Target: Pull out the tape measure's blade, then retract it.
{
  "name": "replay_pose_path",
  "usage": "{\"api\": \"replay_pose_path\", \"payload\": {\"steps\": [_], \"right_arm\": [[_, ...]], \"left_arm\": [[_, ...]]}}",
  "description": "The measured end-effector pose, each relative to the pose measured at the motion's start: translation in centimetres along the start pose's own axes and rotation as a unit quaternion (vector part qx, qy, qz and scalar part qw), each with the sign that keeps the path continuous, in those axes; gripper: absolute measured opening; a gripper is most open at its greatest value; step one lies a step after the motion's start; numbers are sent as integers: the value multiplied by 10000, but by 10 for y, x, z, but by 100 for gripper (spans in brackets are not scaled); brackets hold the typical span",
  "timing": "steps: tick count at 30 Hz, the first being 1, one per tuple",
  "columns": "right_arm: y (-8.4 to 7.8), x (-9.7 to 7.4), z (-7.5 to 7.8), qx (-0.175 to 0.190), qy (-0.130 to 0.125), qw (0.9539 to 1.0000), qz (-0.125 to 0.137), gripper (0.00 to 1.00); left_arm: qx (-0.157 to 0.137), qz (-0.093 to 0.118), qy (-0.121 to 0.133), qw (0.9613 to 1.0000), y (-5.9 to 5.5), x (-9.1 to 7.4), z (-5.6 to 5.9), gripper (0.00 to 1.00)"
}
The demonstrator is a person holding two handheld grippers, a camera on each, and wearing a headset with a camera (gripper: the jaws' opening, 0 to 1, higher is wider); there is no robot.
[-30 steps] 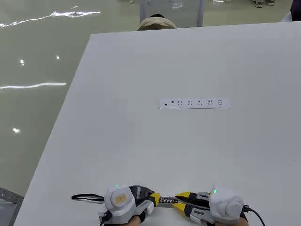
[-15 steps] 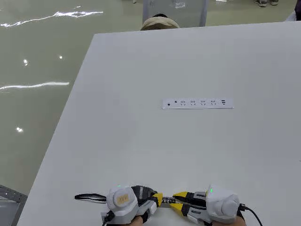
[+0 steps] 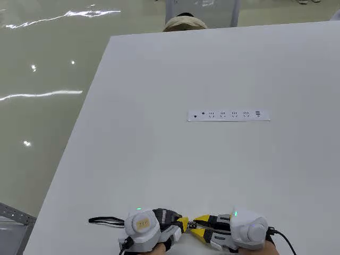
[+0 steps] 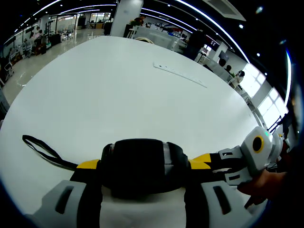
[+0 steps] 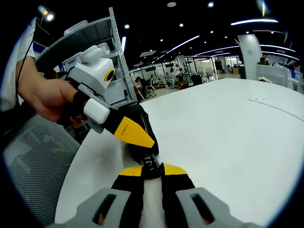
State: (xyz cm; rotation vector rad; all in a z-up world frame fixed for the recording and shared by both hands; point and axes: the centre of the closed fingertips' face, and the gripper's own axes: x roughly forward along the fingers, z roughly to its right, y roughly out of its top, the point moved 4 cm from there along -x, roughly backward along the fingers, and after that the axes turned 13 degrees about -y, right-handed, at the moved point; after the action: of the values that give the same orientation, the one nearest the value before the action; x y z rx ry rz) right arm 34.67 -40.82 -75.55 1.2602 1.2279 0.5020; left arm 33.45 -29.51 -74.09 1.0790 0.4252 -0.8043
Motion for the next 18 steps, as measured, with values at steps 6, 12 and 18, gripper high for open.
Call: {"api": "replay_pose_path", "payload": {"steps": [6, 12, 18], "right_arm": [[2, 5, -2, -57, 87, 9999, 2, 12], [3, 10, -5, -159, 182, 9997, -14, 12], [4, 13, -6, -223, 300, 9993, -34, 11]], "left_arm": [[-3, 2, -2, 10000, 0, 0, 0, 68], [10, -3, -7, 10000, 0, -1, 1, 68], [8, 3, -12, 10000, 0, 0, 0, 68]]}}
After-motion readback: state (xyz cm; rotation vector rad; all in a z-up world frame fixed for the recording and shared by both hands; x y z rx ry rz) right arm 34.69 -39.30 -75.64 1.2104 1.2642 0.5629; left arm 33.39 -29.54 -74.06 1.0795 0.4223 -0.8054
